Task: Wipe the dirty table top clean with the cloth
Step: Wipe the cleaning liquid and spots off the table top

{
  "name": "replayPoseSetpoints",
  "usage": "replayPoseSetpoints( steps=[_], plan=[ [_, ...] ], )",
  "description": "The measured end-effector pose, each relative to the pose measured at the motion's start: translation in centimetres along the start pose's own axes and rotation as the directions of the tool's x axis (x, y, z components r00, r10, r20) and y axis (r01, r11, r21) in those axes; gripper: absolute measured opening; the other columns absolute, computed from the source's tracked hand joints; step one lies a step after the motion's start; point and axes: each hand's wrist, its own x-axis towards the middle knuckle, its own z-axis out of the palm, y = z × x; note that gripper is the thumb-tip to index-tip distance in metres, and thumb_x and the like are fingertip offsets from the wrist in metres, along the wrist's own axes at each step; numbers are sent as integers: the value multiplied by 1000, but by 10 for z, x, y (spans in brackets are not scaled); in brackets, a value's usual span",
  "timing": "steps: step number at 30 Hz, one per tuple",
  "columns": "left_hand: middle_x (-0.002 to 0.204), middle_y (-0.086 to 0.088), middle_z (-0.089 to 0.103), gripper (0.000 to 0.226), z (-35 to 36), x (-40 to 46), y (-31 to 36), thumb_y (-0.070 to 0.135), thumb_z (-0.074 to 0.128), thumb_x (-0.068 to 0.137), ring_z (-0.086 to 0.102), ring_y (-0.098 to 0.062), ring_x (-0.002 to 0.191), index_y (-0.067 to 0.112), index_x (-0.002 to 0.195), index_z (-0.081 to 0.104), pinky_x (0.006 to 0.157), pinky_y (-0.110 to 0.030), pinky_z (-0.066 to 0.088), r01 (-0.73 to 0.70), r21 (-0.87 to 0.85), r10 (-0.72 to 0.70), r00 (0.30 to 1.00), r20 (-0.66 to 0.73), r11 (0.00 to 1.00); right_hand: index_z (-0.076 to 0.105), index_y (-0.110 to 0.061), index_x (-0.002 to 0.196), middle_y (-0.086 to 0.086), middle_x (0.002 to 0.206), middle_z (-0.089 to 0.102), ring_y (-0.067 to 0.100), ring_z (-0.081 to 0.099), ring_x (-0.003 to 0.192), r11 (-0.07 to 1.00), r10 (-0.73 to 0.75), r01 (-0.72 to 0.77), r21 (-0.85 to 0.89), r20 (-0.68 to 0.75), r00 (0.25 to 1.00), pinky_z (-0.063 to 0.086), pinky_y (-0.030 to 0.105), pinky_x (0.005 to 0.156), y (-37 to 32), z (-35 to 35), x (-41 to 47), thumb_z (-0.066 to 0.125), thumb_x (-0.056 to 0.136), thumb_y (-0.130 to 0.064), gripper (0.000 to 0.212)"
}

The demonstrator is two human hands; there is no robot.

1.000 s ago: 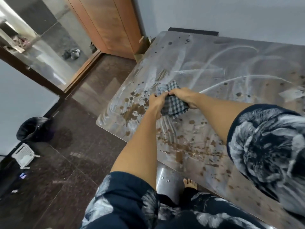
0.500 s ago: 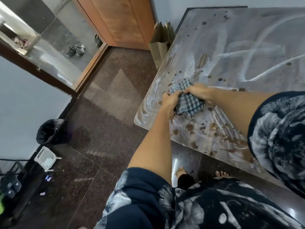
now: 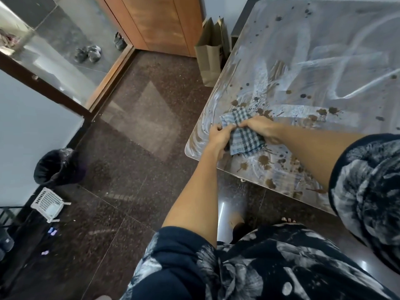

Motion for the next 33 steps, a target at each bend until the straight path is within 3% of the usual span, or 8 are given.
replayPoseSetpoints(
  steps=[3,6,10,12,15,18,22,33],
  plan=[
    [79,-8,59,22,-3,-1,1,15,62,84,60,-25,79,17,77,41,84,-52,50,5,-24,-5,1000,9,1000,50,-2,118,17,109,65,24,64,85,1000,-12,12,-29,20,1000,54,34,76,-1,3,-1,53,90,-22,34],
    [82,-10,60,22,-6,0,-5,15,62,84,61,-26,84,16,76,41,84,-54,50,-1,-68,3,1000,28,998,33,-10,139,9,132,50,26,53,115,962,-139,120,-247,-62,988,42,34,95,3,9,-6,52,93,-23,51],
    [94,-14,60,19,-9,2,-24,18,62,84,65,-27,88,14,85,43,78,-50,56,12,-117,-13,1000,-5,993,28,-18,140,12,138,42,27,51,114,712,-488,351,-609,-69,870,44,38,94,21,19,-3,53,91,-33,57],
    [83,-12,58,16,-10,2,-33,17,63,84,61,-21,71,12,86,48,64,-40,56,-29,-78,23,997,-78,997,28,-29,137,12,132,40,27,53,102,571,-496,298,-765,-32,868,49,41,85,29,22,-1,45,91,-46,52],
    [66,-4,51,19,-11,3,-39,16,67,81,44,-15,55,12,71,52,50,-27,37,-145,39,150,971,-186,989,34,-31,134,12,133,32,32,40,117,458,-502,188,-869,-79,861,33,43,100,38,29,-1,39,92,-49,46],
    [60,-11,48,29,-13,4,-40,20,66,83,44,-20,54,1,64,55,55,-32,37,-236,137,262,940,-217,962,35,-25,136,10,145,22,31,23,133,469,-509,171,-867,-106,854,18,45,109,38,39,-2,38,94,-43,46],
    [57,-12,48,36,-18,7,-38,22,63,85,41,-20,53,-8,66,60,55,-31,34,-262,204,305,926,-222,943,36,-15,136,11,146,25,28,21,136,517,-510,181,-836,-131,850,17,44,110,33,53,1,39,94,-38,48],
    [59,-1,56,28,-22,9,-37,21,67,82,52,-18,61,16,56,56,66,-35,48,-202,199,248,938,-243,959,23,-12,142,15,151,17,31,15,140,520,-485,155,-840,-141,863,17,46,112,42,61,7,36,95,-38,55]
  ],
)
